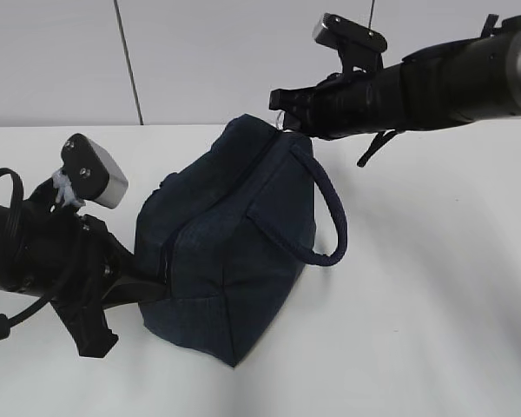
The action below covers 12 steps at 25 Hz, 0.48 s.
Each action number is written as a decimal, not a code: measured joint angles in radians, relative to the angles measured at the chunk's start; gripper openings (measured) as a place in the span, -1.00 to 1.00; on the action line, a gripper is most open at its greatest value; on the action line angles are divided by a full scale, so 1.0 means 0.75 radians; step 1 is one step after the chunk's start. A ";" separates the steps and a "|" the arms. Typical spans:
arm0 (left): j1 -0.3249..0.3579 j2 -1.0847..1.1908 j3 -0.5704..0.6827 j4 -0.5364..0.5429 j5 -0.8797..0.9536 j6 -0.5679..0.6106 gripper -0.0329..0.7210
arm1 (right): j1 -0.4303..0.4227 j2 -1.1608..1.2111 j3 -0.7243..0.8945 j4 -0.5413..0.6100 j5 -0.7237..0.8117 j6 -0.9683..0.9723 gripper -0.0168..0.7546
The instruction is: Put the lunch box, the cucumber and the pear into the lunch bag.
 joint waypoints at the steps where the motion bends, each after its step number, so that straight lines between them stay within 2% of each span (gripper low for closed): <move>1: 0.000 0.000 0.000 0.000 -0.002 0.000 -0.88 | -0.014 0.017 -0.004 0.022 0.018 0.000 -0.96; 10: -0.001 0.000 0.000 0.000 -0.013 -0.005 -0.88 | -0.046 0.077 -0.007 0.054 0.118 0.062 -0.95; 12: -0.001 0.000 0.000 0.000 -0.013 -0.011 -0.85 | -0.046 0.073 -0.007 0.056 0.118 0.009 -0.87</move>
